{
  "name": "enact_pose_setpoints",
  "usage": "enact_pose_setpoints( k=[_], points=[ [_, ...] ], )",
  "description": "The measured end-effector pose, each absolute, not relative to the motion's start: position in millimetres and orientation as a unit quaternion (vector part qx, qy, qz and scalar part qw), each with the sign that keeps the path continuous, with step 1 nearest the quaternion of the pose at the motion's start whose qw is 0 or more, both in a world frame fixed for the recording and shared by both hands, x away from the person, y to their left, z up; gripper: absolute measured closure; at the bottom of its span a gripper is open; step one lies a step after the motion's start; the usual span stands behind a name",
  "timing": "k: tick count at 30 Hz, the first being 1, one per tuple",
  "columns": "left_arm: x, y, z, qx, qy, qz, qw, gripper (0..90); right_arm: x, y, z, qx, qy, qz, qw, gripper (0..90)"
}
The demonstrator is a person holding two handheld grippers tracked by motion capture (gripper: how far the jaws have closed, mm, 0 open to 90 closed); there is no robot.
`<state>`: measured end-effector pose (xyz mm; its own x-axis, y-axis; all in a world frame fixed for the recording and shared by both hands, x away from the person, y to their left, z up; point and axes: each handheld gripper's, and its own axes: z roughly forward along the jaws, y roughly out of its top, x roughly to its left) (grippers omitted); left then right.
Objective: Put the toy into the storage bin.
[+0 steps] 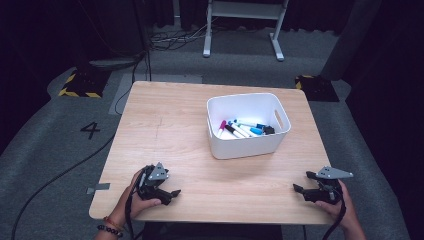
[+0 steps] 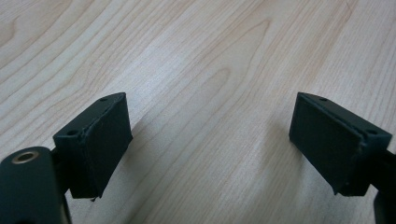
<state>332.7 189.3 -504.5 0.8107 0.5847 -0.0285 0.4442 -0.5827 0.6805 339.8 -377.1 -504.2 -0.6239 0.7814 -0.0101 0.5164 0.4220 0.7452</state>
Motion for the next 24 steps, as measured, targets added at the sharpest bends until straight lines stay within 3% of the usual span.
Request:
enact_pose_setpoints(
  k=[24],
  points=[
    [332.9,189.4,-504.4,0.884,0.292,0.1,0.351,13.1,339.7,-377.0,-504.2,0.394,0.823,0.366,0.181,19.9]
  ],
)
